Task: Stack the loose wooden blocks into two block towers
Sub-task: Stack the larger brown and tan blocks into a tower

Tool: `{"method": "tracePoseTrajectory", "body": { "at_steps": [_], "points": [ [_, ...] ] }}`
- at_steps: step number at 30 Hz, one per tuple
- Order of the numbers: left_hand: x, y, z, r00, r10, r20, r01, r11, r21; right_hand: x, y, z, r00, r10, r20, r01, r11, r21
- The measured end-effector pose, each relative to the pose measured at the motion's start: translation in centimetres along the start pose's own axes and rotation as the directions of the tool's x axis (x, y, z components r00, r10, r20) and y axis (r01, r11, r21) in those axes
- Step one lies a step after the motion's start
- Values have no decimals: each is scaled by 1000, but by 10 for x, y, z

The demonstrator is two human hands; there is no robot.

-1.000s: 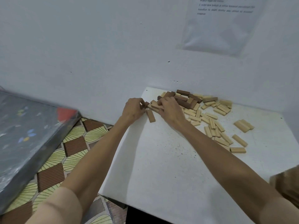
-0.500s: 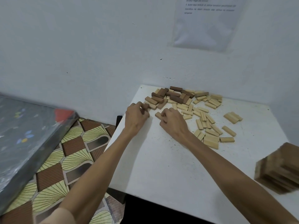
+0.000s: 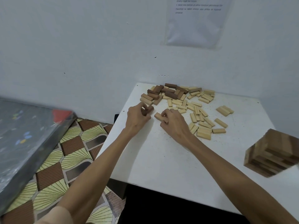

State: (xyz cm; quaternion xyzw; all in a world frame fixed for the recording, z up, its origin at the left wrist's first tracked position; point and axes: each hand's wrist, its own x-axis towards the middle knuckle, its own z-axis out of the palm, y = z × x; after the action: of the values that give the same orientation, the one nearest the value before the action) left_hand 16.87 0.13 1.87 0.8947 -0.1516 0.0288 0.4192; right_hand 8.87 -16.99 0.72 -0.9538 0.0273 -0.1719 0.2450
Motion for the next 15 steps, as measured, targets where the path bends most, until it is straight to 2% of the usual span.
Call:
{"method": "tracePoseTrajectory", "body": {
  "at_steps": [9, 15],
  "points": [
    [-78, 24, 25, 965, 232, 123, -226, 972, -60, -102, 12, -27, 1000, 13, 25, -13, 1000, -12],
    [-106, 32, 43, 925, 289, 246, -277, 957, -84, -142, 25, -46, 999, 51, 10, -51, 998, -25]
  ]
}}
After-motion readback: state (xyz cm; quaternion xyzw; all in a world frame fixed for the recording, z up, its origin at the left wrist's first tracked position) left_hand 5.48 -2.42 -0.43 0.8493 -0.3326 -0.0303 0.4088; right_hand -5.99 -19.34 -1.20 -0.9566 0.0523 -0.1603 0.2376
